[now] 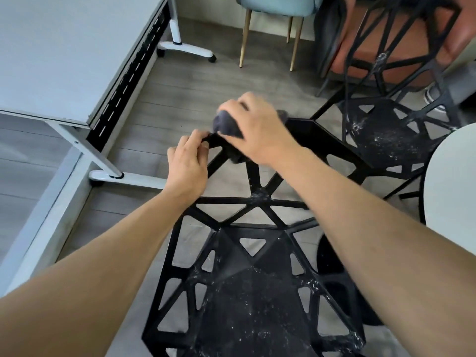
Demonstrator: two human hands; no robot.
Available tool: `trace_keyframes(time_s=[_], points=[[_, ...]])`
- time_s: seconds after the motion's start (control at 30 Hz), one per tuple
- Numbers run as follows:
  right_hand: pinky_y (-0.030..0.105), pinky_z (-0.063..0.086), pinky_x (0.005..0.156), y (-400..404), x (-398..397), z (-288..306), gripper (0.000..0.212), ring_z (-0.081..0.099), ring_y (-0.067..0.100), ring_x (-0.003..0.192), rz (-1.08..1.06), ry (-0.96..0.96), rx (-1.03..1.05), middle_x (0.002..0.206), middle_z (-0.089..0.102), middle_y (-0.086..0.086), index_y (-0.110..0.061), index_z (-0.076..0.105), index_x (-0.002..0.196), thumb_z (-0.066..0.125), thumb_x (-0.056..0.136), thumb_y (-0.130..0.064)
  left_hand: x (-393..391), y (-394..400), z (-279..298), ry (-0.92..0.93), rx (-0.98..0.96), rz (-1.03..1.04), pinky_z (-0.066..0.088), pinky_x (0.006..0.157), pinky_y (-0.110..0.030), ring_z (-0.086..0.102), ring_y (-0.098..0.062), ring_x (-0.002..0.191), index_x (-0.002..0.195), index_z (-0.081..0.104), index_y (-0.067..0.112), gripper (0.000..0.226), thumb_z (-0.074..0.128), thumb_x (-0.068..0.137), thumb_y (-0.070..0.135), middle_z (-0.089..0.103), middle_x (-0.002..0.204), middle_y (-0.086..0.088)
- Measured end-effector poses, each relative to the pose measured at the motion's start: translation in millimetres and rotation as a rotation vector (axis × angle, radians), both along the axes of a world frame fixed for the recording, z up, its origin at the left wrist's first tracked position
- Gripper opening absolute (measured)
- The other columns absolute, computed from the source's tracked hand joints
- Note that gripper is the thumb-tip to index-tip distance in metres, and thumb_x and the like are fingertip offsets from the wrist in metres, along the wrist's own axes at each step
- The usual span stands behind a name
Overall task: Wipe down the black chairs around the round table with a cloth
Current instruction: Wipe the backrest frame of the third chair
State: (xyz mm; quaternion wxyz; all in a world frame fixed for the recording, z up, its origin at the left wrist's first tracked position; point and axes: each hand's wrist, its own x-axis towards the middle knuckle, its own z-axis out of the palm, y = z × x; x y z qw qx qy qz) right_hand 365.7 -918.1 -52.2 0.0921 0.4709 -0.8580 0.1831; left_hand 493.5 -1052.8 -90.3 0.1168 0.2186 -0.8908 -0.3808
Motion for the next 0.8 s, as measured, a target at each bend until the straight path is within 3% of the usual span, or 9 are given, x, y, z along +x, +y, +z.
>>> trace_keyframes(time_s=[0.1,0.2,0.43,0.53,0.73,0.8], points=[[0.047,0.046,0.083,-26,13,-5,0.044,0.057,0.031,0.090,0.095,0.053,0.043,0.106,0.056,0.009,-0.018,0.061,0.122,0.067,0.087,-0.042,-2,-8,-2,0.015,-0.015,-0.021,0.031,0.081,-0.037,0.046,-0.034,0.094,0.105,0.052,0.017,0.016,0.036,0.105,0.016,0.052,0.096,-0.004],[0.047,0.047,0.084,11,3,-2,0.052,0.058,0.031,0.095,0.096,0.106,0.096,0.113,0.055,0.011,-0.017,0.060,0.127,0.076,0.080,-0.033,1,-14,-6,0.033,-0.036,-0.087,0.034,0.081,-0.039,0.049,-0.028,0.092,0.111,0.055,0.021,0.018,0.038,0.107,0.021,0.055,0.095,-0.002],[0.047,0.056,0.088,154,-7,-12,0.049,0.060,0.028,0.108,-0.400,-0.123,-0.067,0.123,0.049,0.006,-0.025,0.050,0.135,0.072,0.091,-0.027,0,-10,-11,0.042,-0.039,-0.062,0.033,0.081,-0.036,0.048,-0.032,0.096,0.117,0.054,0.024,0.020,0.036,0.108,0.028,0.052,0.096,-0.002],[0.047,0.055,0.091,182,6,-19,0.046,0.060,0.027,0.108,-0.487,-0.158,-0.108,0.123,0.049,0.006,-0.024,0.051,0.132,0.072,0.091,-0.025,3,-8,-9,0.034,-0.018,-0.055,0.032,0.081,-0.036,0.046,-0.032,0.095,0.119,0.053,0.024,0.022,0.035,0.108,0.028,0.047,0.092,0.001],[0.034,0.049,0.089,139,-4,-11,0.038,0.057,0.025,0.105,-0.455,-0.137,-0.168,0.119,0.051,0.008,-0.020,0.053,0.127,0.069,0.094,-0.029,-2,-4,-6,0.012,-0.025,-0.047,0.036,0.083,-0.040,0.045,-0.034,0.097,0.122,0.052,0.023,0.024,0.032,0.109,0.027,0.047,0.099,-0.002],[0.038,0.048,0.092,100,-12,-6,0.040,0.056,0.026,0.105,-0.381,-0.104,-0.142,0.118,0.052,0.010,-0.020,0.054,0.127,0.070,0.093,-0.032,-2,-3,-6,0.006,-0.011,-0.035,0.040,0.086,-0.043,0.045,-0.034,0.098,0.122,0.052,0.025,0.024,0.032,0.109,0.028,0.047,0.100,-0.001]])
